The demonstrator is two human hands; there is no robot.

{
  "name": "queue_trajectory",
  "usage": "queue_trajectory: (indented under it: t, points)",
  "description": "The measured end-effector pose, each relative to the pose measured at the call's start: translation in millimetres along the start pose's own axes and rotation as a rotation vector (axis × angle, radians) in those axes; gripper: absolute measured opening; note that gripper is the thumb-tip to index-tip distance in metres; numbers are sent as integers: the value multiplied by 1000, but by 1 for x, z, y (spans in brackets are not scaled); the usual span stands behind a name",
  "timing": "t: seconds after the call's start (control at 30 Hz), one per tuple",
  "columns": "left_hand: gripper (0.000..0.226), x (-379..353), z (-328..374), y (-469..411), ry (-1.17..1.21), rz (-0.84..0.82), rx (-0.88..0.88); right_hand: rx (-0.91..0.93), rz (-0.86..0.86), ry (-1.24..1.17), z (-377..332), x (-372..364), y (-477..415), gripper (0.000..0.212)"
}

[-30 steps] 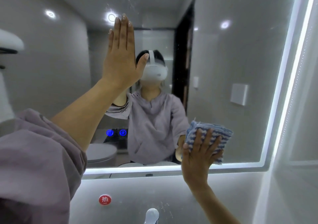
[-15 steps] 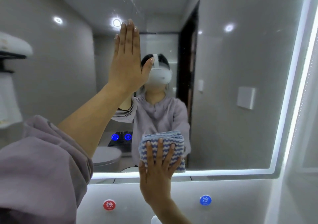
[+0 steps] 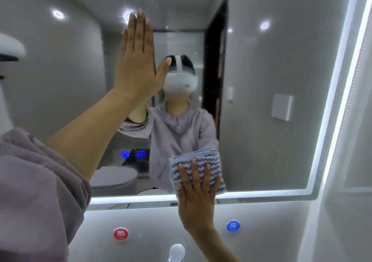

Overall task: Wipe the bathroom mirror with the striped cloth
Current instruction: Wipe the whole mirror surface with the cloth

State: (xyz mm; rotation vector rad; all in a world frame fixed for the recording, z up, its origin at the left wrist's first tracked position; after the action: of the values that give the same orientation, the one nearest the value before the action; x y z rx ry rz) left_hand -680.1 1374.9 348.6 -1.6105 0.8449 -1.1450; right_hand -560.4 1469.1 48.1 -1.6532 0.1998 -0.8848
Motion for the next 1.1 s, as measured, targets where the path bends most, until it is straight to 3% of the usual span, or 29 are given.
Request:
queue_trajectory:
  t: [0.37, 0.73, 1.1]
  points:
    - [80, -2, 0, 0, 0, 15, -9, -43, -12, 81, 111, 3, 10, 51]
    - [79, -3, 1, 1, -4, 18, -6, -221, -70, 77, 227, 18, 17, 54]
    - [79, -4, 2, 1, 9, 31, -24, -201, -70, 98, 246, 23, 4, 56]
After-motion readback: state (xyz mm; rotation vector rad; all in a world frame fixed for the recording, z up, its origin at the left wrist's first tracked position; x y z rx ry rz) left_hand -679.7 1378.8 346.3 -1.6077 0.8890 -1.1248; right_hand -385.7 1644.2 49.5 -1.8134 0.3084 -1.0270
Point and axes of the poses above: each hand's wrist, its own y-axis away from the middle knuckle, its own x-axis out of the back of the hand, z = x × y, the point moved 1 cm from there along -y, towards the middle knuckle, and after that the axes turned 13 degrees about y, right-handed, at the moved point
